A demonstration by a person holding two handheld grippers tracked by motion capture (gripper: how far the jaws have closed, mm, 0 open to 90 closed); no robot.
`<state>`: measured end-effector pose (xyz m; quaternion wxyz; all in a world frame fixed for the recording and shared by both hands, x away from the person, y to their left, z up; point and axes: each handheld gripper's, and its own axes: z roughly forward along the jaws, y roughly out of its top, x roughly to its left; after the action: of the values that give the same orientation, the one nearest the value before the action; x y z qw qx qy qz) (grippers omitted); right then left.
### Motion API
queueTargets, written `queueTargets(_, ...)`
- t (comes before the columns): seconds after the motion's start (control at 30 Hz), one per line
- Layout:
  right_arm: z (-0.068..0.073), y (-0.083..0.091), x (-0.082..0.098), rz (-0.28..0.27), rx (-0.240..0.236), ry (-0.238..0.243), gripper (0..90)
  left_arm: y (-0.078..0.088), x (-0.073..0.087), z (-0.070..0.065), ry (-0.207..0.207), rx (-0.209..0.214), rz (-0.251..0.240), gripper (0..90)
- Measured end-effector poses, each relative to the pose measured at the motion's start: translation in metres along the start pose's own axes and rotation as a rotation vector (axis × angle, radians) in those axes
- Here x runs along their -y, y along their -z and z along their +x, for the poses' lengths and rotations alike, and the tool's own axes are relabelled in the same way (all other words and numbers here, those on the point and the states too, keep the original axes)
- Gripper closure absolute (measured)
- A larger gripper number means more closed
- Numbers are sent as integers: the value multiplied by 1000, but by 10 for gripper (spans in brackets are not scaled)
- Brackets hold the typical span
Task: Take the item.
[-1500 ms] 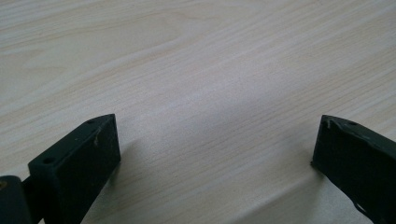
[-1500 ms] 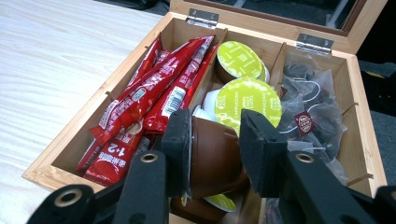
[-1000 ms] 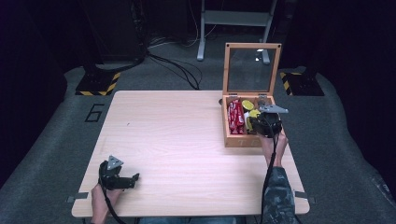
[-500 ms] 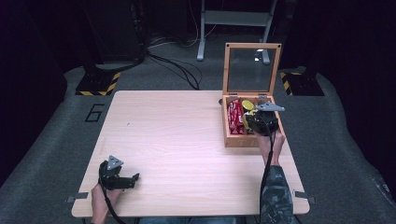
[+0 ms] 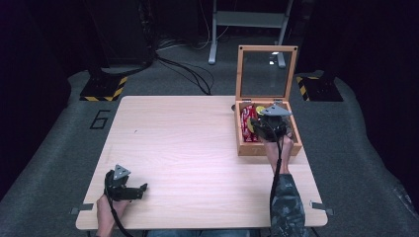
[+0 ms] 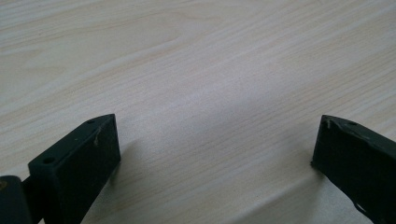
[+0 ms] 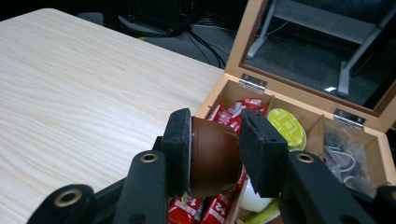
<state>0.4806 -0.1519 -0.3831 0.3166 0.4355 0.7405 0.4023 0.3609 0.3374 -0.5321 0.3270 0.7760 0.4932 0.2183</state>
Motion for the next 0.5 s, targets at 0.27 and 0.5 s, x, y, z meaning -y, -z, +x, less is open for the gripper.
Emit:
queueTargets(0.27, 13, -2, -6, -12, -27, 20, 636, 0, 0, 0, 0, 0, 0, 6)
queueTargets(0.5, 22, -7, -10, -15, -50, 20, 637, 0, 0, 0, 0, 0, 0, 6)
